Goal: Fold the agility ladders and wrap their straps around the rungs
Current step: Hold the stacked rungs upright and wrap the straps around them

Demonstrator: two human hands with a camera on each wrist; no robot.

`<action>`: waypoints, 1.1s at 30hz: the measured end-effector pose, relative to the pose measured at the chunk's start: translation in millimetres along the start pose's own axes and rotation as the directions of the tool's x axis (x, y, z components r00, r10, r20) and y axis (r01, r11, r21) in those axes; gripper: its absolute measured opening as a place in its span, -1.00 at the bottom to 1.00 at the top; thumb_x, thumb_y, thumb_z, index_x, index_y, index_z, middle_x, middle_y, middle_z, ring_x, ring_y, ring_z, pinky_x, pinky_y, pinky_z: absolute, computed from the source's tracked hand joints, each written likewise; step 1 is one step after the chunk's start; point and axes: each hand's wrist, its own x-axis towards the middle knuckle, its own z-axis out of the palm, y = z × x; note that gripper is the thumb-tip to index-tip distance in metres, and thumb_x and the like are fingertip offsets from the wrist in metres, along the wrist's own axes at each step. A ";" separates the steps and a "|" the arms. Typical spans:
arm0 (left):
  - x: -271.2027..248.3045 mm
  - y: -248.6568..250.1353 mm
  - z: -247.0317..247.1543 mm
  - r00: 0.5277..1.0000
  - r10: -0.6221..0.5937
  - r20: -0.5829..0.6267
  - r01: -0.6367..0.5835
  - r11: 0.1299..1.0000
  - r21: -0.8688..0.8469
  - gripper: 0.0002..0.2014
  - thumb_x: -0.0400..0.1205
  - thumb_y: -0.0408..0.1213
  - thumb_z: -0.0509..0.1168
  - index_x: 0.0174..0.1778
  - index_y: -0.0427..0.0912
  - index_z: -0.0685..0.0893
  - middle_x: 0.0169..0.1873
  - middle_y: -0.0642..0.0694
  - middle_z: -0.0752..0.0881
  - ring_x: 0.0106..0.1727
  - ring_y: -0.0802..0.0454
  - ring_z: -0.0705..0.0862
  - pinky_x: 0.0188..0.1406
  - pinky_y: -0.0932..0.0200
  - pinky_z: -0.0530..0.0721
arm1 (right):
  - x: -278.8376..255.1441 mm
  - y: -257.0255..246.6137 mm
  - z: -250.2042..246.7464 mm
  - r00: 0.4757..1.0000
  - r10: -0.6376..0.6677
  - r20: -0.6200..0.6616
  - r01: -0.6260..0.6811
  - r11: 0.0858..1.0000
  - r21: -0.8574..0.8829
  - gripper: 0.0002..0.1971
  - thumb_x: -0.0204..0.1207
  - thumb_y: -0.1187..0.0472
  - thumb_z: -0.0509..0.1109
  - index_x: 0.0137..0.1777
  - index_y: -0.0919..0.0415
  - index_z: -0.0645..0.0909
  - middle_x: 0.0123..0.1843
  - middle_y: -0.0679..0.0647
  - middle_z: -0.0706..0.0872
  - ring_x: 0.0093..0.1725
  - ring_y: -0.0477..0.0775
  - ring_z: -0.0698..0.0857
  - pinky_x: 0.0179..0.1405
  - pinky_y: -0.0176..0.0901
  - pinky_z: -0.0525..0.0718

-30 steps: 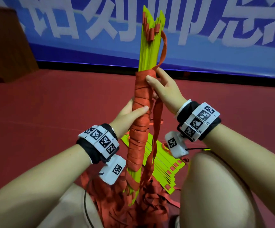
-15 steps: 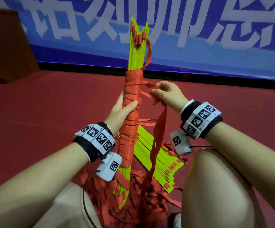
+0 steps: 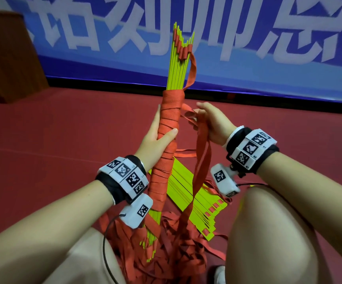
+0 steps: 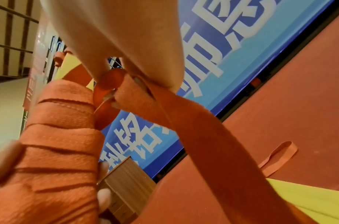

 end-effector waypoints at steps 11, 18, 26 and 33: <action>2.9 1.4 -3.9 1.000 -0.017 0.026 0.016 1.000 0.007 -0.19 0.54 -0.04 0.32 0.67 0.32 0.07 0.34 -0.09 0.64 -0.06 0.04 0.71 0.07 -0.11 0.75 | 6.9 7.7 -7.1 0.996 -0.083 -0.015 0.080 0.986 -0.147 -0.83 0.58 0.53 0.26 -0.14 0.27 0.53 -0.37 0.18 0.70 -0.58 -0.14 0.63 -0.56 -0.37 0.60; 6.1 -7.5 -5.9 0.997 0.000 0.078 -0.007 0.997 0.082 -0.24 0.68 -0.29 0.31 0.70 0.18 0.06 0.15 0.55 0.55 -0.11 0.53 0.65 -0.12 0.46 0.64 | 11.9 6.6 -18.4 0.999 -0.010 -0.045 -0.005 0.946 -0.323 -0.68 0.55 0.59 0.15 -0.09 0.25 0.68 -0.20 0.23 0.67 -0.59 -0.17 0.50 -0.58 -0.44 0.49; 15.5 -7.5 -7.2 0.999 0.033 0.015 -0.035 0.994 0.107 -0.28 0.71 -0.31 0.29 0.71 0.13 0.07 0.16 0.50 0.52 -0.07 0.54 0.65 -0.08 0.48 0.62 | 7.7 1.5 -9.6 0.999 0.051 -0.012 -0.052 0.972 -0.228 -0.87 0.55 0.38 0.38 -0.22 0.24 0.61 -0.36 0.09 0.52 -0.54 -0.11 0.45 -0.60 -0.38 0.40; 16.2 -6.4 -6.2 0.998 0.054 0.029 -0.057 0.990 0.132 -0.25 0.66 -0.20 0.32 0.71 0.17 0.07 0.42 0.33 0.49 0.22 0.41 0.62 0.22 0.32 0.60 | 5.5 2.6 -0.4 0.998 0.064 0.008 -0.063 0.995 -0.078 -0.82 0.60 0.57 0.16 -0.09 0.34 0.50 -0.34 0.16 0.73 -0.45 -0.06 0.73 -0.53 -0.31 0.68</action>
